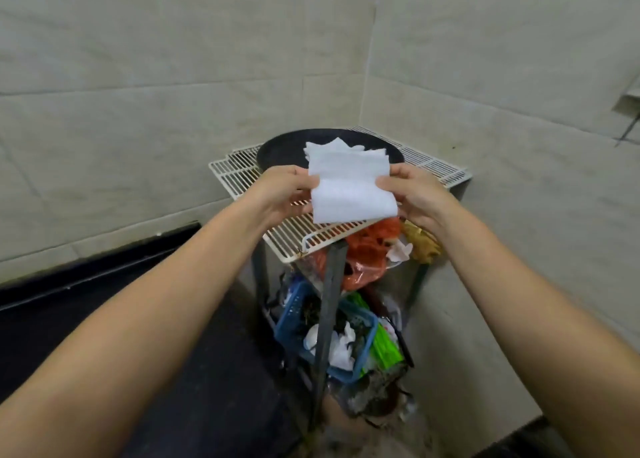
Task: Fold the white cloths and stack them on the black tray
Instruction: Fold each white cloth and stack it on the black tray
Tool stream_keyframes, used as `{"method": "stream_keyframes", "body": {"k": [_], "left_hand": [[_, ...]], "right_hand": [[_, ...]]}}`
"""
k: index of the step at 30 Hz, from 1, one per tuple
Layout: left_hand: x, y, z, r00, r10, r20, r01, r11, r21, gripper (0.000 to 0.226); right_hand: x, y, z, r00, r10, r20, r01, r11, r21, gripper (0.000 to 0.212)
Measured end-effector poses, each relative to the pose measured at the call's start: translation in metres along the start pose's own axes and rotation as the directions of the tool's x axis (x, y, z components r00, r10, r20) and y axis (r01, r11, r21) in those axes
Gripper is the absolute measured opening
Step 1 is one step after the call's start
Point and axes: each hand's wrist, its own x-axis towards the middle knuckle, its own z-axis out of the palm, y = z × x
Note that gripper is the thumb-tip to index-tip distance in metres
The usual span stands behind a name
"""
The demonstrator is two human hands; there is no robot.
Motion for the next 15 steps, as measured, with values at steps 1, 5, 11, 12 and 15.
{"method": "stream_keyframes", "body": {"k": [1,5,11,12,15], "left_hand": [[0.017,0.006,0.005,1.000,-0.008,-0.019,0.008,1.000,0.011,0.019],[0.089,0.021,0.018,0.991,-0.018,-0.136,0.017,1.000,-0.009,0.017],[0.181,0.033,0.025,0.937,0.028,-0.348,-0.037,0.999,-0.021,0.023],[0.192,0.031,0.026,0.929,0.022,-0.370,-0.026,1.000,-0.005,0.024],[0.218,0.019,0.027,0.886,0.001,-0.463,0.032,0.997,0.064,0.026]], "right_hand": [[0.020,-0.006,-0.005,1.000,-0.018,0.009,0.018,1.000,-0.016,0.015],[0.112,-0.024,-0.016,0.997,-0.049,0.057,0.055,0.992,-0.110,0.017],[0.244,-0.037,-0.013,0.972,-0.175,0.155,0.223,0.888,-0.401,0.018],[0.260,-0.035,-0.014,0.966,-0.176,0.188,0.243,0.866,-0.437,0.015],[0.298,-0.019,-0.018,0.957,-0.114,0.268,0.239,0.832,-0.500,0.010]]}}
